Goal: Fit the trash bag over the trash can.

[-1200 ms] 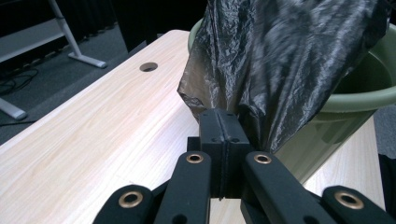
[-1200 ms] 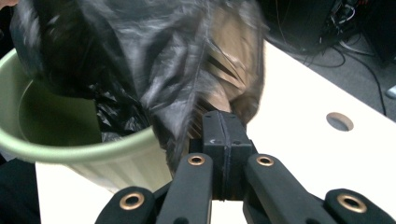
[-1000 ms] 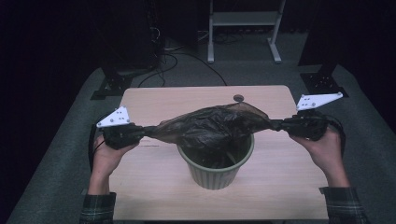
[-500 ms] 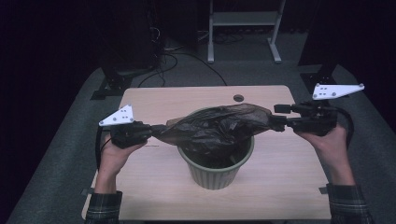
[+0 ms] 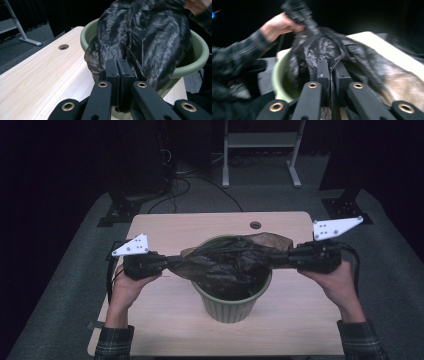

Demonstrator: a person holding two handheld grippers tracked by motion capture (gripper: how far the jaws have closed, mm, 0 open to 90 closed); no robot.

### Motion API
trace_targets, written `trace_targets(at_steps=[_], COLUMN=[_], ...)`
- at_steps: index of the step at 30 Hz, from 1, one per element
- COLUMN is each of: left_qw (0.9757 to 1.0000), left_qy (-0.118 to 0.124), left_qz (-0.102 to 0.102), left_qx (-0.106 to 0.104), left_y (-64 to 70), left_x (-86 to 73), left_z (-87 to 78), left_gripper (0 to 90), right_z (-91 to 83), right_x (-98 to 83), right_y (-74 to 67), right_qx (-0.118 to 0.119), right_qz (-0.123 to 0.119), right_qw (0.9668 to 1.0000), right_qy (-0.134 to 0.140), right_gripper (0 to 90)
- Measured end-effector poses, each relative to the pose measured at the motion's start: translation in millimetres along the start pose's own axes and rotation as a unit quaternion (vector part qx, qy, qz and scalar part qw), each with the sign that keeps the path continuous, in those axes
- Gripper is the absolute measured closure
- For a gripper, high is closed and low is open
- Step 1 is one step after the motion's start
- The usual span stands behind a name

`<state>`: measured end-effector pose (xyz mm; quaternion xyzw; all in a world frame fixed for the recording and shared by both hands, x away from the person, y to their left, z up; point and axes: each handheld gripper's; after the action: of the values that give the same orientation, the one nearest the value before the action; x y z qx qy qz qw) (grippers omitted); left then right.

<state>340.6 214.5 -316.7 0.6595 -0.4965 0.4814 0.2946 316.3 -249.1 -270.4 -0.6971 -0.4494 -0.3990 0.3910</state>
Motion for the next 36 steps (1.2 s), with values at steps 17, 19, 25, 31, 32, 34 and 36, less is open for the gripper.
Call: trace_targets(at_steps=[17, 19, 25, 31, 32, 34, 36], left_qw=[0.9998, 0.9998, 0.9993, 0.9974, 0.997, 0.9971, 0.997], left_qy=[-0.011, -0.013, -0.032, -0.063, -0.067, -0.064, -0.063], left_qz=[-0.016, -0.016, -0.018, -0.02, -0.021, -0.025, -0.024], left_qx=[0.001, 0.002, 0.008, 0.03, 0.033, 0.034, 0.036], left_y=[5.1, 5.2, 2.6, -1.3, -2.6, -4.8, -4.9], left_x=[-10.9, -11.8, -16.5, -22.5, -23.8, -25.7, -25.1], left_z=[-3.7, -3.1, -0.3, 6.4, 7.2, 8.4, 8.4], left_gripper=[88.8, 88.9, 89.5, 89.6, 89.6, 89.6, 89.6], right_z=[36.5, 41.1, 60.3, 69.9, 73.9, 75.7, 75.2], right_x=[-79.7, -82.9, -101.1, -113.4, -116.0, -116.3, -115.1], right_y=[-51.3, -51.4, -42.1, -31.8, -29.3, -27.9, -28.2], right_qx=[0.103, 0.1, 0.086, 0.065, 0.056, 0.052, 0.053], right_qz=[-0.008, -0.006, 0.012, 0.027, 0.029, 0.028, 0.025], right_qw=[0.9881, 0.9867, 0.9807, 0.9782, 0.9759, 0.9753, 0.9766], right_qy=[-0.114, -0.127, -0.175, -0.195, -0.209, -0.213, -0.207], right_gripper=[89.6, 89.6, 89.7, 89.8, 89.8, 89.6, 85.2])
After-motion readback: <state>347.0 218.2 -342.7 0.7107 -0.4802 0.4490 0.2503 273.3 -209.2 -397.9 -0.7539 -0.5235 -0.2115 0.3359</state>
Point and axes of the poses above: each handheld gripper's, and its own axes: z roughly forward along the jaws, x roughly out of its top, y roughly to its right, and after that the axes turned 5 degrees about z, right-handed
